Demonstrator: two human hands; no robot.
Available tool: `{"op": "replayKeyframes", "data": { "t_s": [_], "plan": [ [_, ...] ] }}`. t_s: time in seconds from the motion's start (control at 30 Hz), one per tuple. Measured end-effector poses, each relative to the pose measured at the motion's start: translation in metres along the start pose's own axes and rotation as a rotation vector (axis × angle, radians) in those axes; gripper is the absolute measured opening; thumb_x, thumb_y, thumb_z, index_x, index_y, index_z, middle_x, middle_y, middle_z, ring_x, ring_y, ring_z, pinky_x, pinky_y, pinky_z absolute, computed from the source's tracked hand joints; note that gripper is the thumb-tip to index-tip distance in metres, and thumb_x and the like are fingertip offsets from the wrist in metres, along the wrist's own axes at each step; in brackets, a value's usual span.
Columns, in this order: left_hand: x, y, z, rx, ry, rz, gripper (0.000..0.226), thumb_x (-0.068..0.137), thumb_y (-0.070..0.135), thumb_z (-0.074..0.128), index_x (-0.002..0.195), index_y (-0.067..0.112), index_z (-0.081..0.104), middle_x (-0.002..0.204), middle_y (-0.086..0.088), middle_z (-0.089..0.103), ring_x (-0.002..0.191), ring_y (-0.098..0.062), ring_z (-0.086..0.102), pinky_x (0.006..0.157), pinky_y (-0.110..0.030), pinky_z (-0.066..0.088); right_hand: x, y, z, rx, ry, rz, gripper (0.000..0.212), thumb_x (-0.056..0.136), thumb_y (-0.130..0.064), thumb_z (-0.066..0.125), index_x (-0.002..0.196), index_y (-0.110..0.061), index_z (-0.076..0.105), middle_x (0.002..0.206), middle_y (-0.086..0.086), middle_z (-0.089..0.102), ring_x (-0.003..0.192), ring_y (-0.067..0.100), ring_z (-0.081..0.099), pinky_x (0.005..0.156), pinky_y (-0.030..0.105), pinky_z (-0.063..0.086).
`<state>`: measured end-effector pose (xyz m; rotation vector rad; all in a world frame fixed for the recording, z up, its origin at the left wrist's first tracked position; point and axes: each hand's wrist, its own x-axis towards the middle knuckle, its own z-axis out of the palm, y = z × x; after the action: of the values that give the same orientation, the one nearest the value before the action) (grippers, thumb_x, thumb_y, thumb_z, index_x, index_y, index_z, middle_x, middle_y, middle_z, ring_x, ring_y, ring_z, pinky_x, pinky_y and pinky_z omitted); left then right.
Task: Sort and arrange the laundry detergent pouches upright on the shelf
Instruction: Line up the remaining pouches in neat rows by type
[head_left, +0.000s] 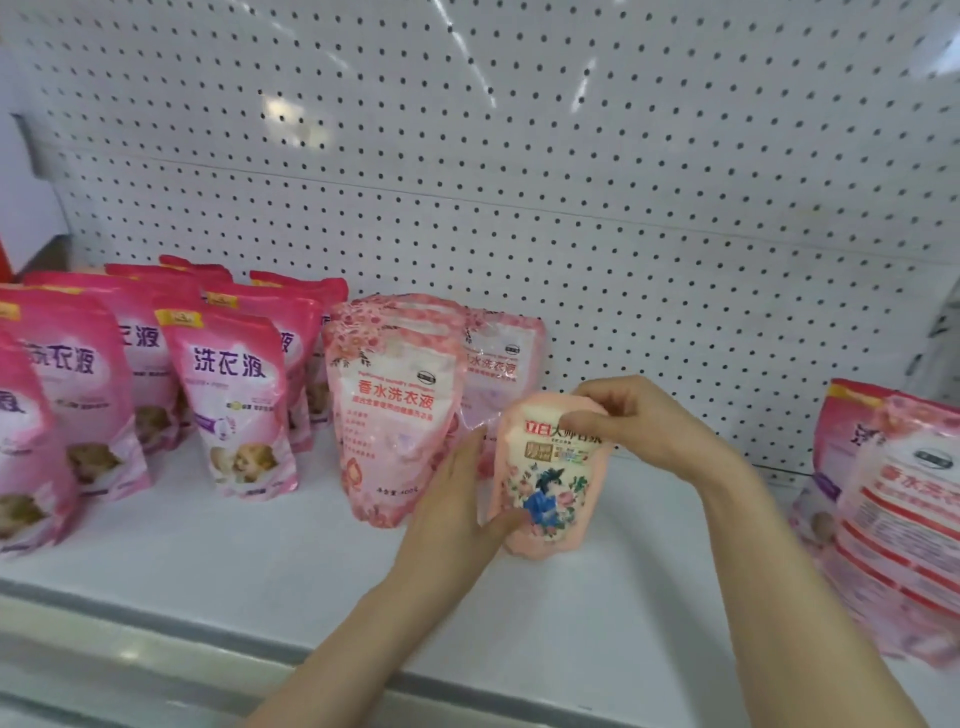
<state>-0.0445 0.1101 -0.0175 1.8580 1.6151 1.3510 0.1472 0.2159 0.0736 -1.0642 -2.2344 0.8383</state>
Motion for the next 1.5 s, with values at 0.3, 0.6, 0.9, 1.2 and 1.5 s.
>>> {"op": "replayKeyframes", "data": {
  "t_s": [0.3,0.6,0.9,1.2,1.5],
  "plan": [
    [-0.002,-0.01,0.008,-0.287,0.037,-0.226,0.03,0.081,0.011,0.073,0.099,0.034,0.067,0.097,0.018,0.074,0.092,-0.005,0.07,0.083,-0.04,0.058,0.039,0.01,-0.011,0.183,0.331,0.124,0.027,0.095,-0.038,0.061,0.105,-0.015,0.072,0.094,0.005,0.075,0.082,0.016,0.073,0.074,0.029,0.06],
    [-0.021,-0.011,-0.019,-0.269,0.105,-0.262,0.033,0.083,0.003,0.07,0.102,0.029,0.067,0.094,0.022,0.073,0.092,-0.001,0.07,0.074,-0.02,0.057,0.123,0.038,0.056,0.322,0.383,0.262,0.01,0.089,-0.028,0.069,0.081,-0.024,0.068,0.091,0.006,0.076,0.084,0.028,0.072,0.084,0.05,0.058],
    [-0.016,-0.011,-0.014,-0.269,0.078,-0.252,0.026,0.083,0.008,0.072,0.103,0.025,0.067,0.096,0.013,0.075,0.09,-0.005,0.071,0.078,-0.032,0.059,0.045,0.055,0.02,0.224,0.679,0.198,0.024,0.088,-0.028,0.067,0.084,-0.005,0.07,0.085,0.018,0.073,0.083,0.041,0.069,0.079,0.06,0.056],
    [0.048,0.001,0.05,-0.289,0.007,-0.227,0.026,0.083,0.012,0.071,0.102,0.027,0.065,0.106,0.002,0.073,0.096,-0.017,0.069,0.085,-0.045,0.057,-0.063,0.072,-0.025,0.114,0.888,0.242,0.022,0.094,-0.026,0.061,0.089,-0.005,0.066,0.09,0.021,0.07,0.087,0.044,0.066,0.082,0.06,0.054],
    [0.041,0.01,0.055,-0.135,0.037,-0.169,0.061,0.078,0.017,0.075,0.129,0.021,0.043,0.124,0.003,0.059,0.111,-0.019,0.059,0.091,-0.041,0.051,-0.082,0.054,-0.033,0.03,0.942,0.148,0.05,0.087,-0.049,0.055,0.068,-0.004,0.047,0.057,0.013,0.043,0.052,0.019,0.04,0.055,0.036,0.033]
  ]
}}
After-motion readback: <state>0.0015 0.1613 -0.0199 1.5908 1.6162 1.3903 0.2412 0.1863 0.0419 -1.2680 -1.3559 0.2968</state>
